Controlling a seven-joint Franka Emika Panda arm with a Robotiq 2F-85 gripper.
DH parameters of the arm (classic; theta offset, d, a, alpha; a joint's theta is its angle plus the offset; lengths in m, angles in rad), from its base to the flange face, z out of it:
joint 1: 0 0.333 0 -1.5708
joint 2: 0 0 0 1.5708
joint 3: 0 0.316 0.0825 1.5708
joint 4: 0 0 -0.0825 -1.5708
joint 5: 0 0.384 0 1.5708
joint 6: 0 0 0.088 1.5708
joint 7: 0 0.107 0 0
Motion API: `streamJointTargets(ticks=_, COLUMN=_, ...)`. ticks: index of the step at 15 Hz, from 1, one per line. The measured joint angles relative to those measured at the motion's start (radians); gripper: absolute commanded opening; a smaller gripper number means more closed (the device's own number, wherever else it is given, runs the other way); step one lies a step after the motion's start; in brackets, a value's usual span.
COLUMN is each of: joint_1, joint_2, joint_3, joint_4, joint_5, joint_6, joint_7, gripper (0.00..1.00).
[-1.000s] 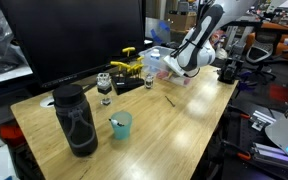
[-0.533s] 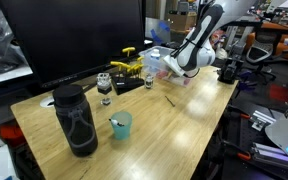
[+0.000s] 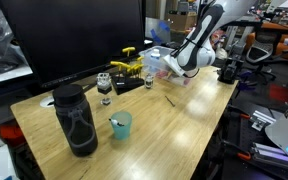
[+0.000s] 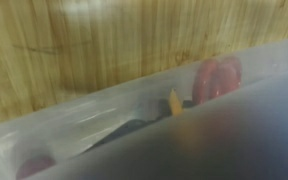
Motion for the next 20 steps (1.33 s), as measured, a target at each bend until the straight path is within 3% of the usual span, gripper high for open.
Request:
streamJointTargets(ticks=1, joint_1=-0.004, joint_2=0.0, joint_3=0.005, joint_4=0.0, joint_5=0.004, joint_6=0.003, joint_7=0.0, gripper=0.05)
streamJointTargets(ticks=2, joint_1=-0.009, joint_2=0.001, joint_3=0.01, joint_4=0.0, joint_5=0.002, joint_6=0.006, joint_7=0.002, gripper=0.19)
streamJointTargets(ticks=20, joint_1=-0.009, joint_2=0.001, joint_3=0.011, joint_4=0.0, joint_5=0.01, joint_6=0.004, joint_7=-0.004, gripper=0.19)
